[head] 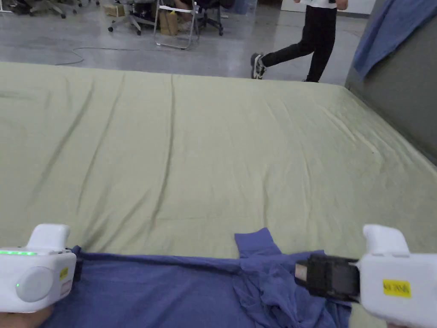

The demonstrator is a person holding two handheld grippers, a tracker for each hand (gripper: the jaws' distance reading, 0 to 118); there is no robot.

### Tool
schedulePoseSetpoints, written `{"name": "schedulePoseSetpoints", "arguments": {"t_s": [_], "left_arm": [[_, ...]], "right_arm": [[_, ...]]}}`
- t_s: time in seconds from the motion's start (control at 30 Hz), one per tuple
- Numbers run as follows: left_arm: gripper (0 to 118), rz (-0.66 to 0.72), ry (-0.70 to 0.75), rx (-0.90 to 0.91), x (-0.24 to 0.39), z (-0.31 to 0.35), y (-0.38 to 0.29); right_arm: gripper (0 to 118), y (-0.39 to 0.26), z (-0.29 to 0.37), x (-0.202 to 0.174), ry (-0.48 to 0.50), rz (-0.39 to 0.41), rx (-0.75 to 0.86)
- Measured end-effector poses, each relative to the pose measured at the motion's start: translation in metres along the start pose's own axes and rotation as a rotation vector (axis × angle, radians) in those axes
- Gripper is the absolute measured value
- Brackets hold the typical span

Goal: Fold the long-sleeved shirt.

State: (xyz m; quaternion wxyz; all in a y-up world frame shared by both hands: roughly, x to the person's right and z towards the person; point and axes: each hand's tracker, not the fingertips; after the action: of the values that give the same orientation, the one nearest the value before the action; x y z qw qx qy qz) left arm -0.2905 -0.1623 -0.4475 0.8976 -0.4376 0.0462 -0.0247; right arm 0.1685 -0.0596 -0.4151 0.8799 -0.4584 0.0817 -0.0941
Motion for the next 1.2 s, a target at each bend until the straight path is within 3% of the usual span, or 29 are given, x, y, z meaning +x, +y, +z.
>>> {"name": "schedulePoseSetpoints", "arguments": {"t_s": [0.17, 0.2, 0.23, 0.27, 0.3, 0.33, 0.37, 0.43, 0.5, 0.7, 0.9, 1.07, 1.2], "left_arm": [[0, 0.138, -0.099, 0.000, -0.027, 0.016, 0.021], [0, 0.128, -0.097, 0.002, -0.029, 0.019, 0.023], [0, 0.123, -0.096, 0.003, -0.027, 0.021, 0.023], [0, 0.110, -0.096, 0.004, -0.025, 0.023, 0.023], [0, 0.094, -0.092, 0.010, -0.023, 0.025, 0.023], [0, 0.086, -0.087, 0.018, -0.023, 0.028, 0.023], [0, 0.085, -0.092, 0.021, -0.023, 0.030, 0.023], [0, 0.103, -0.128, 0.034, -0.028, 0.036, 0.022], [0, 0.109, -0.145, 0.057, -0.030, 0.050, 0.023], [0, 0.070, -0.222, 0.192, -0.043, 0.130, -0.003], [0, -0.030, -0.220, 0.131, -0.055, 0.173, -0.073], [0, 0.026, -0.236, -0.071, -0.059, 0.150, -0.137], [0, -0.017, -0.206, -0.161, -0.047, 0.127, -0.172]], "right_arm": [[115, 0.076, -0.121, 0.037, -0.125, -0.120, -0.252], [106, 0.080, -0.142, 0.044, -0.143, -0.145, -0.338], [86, 0.081, -0.159, 0.050, -0.171, -0.189, -0.401], [51, 0.074, -0.169, 0.056, -0.192, -0.237, -0.433], [36, 0.070, -0.172, 0.057, -0.192, -0.270, -0.447], [29, 0.070, -0.171, 0.055, -0.270, -0.250, -0.437], [3, 0.071, -0.158, 0.052, -0.196, -0.212, -0.375], [1, 0.070, -0.137, 0.049, -0.128, -0.137, -0.338], [1, 0.065, -0.102, 0.046, -0.085, -0.142, -0.234], [1, 0.014, 0.009, 0.034, 0.017, 0.154, -0.028], [1, -0.074, 0.047, 0.055, 0.087, 0.336, -0.039], [1, -0.117, 0.025, 0.081, 0.058, 0.215, -0.218], [1, -0.136, 0.003, 0.087, 0.037, 0.157, -0.296]]}}
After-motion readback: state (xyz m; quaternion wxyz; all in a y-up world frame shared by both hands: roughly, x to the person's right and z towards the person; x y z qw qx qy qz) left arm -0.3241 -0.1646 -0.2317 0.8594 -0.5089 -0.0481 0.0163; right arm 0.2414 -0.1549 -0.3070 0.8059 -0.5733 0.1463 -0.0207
